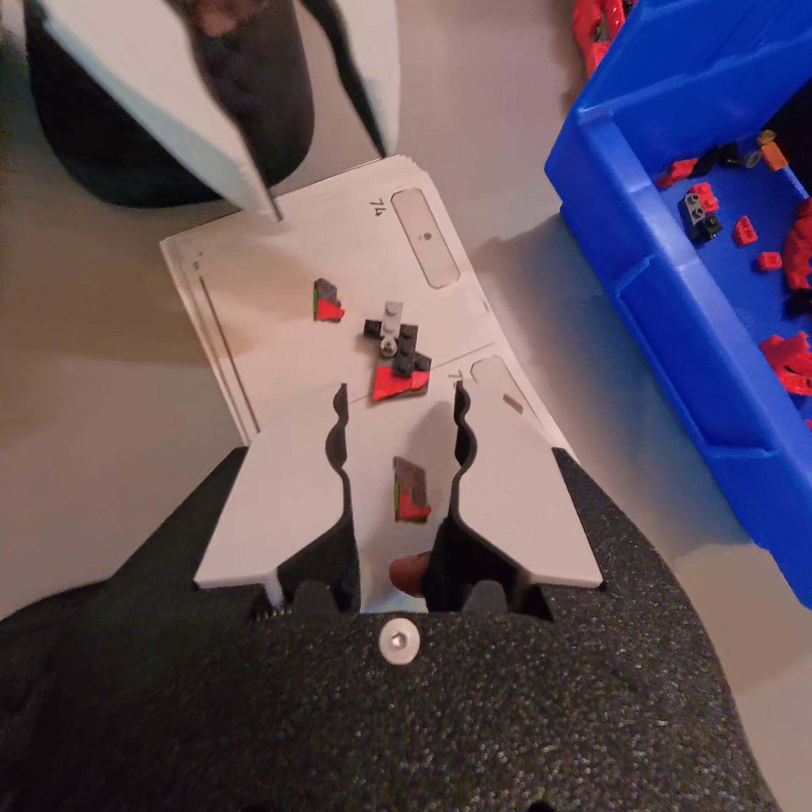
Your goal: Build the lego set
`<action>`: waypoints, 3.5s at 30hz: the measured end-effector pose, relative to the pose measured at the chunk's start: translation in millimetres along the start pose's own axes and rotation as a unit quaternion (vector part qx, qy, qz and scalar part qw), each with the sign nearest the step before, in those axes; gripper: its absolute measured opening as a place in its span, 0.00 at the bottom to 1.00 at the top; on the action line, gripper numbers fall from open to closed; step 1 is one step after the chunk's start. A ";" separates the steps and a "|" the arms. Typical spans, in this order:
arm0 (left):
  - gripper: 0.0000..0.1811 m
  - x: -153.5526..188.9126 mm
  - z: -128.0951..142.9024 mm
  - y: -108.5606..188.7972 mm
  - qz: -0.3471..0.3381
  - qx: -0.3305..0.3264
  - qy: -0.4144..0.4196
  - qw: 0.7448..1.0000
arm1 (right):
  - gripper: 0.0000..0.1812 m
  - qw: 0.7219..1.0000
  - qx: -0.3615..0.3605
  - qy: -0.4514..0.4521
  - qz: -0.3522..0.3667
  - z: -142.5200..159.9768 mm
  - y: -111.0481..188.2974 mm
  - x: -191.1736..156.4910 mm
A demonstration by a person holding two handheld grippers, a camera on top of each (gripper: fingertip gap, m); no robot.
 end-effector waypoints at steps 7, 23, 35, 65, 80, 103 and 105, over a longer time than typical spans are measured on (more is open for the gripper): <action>0.19 1.0 8.1 6.3 -0.040 0.025 -0.033 0.998 | 0.14 0.999 -0.019 0.037 -0.015 -3.1 -10.0 -1.9; 0.14 49.5 -19.7 -62.1 0.029 0.015 -0.055 0.998 | 0.14 0.991 -0.038 -0.104 0.070 98.1 129.9 -11.2; 0.00 41.2 -1.8 -78.8 0.054 -0.079 -0.065 0.993 | 0.14 0.999 -0.025 -0.038 -0.006 99.8 99.5 1.6; 0.00 36.4 1.8 -74.0 0.118 -0.083 -0.051 0.988 | 0.07 0.997 -0.014 -0.071 0.032 117.4 96.9 -10.5; 0.00 36.2 1.8 -74.1 0.120 -0.082 -0.048 0.988 | 0.09 0.989 0.001 -0.136 0.061 117.1 95.2 -14.1; 0.00 35.7 1.7 -74.5 0.123 -0.079 -0.044 0.988 | 0.08 0.991 -0.043 0.089 -0.089 60.4 41.8 48.7; 0.00 35.6 1.7 -74.5 0.123 -0.079 -0.045 0.988 | 0.04 0.991 -0.035 0.106 -0.078 61.4 39.9 47.0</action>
Point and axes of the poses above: each gripper's, where its closed fingertips meet, y back along the fingers, z out of its underside, x = y × z across the jaws, the point moved 5 cm from there along y, back along the fingers, and after that the axes turned 6 degrees about y, right-handed, at the moved point
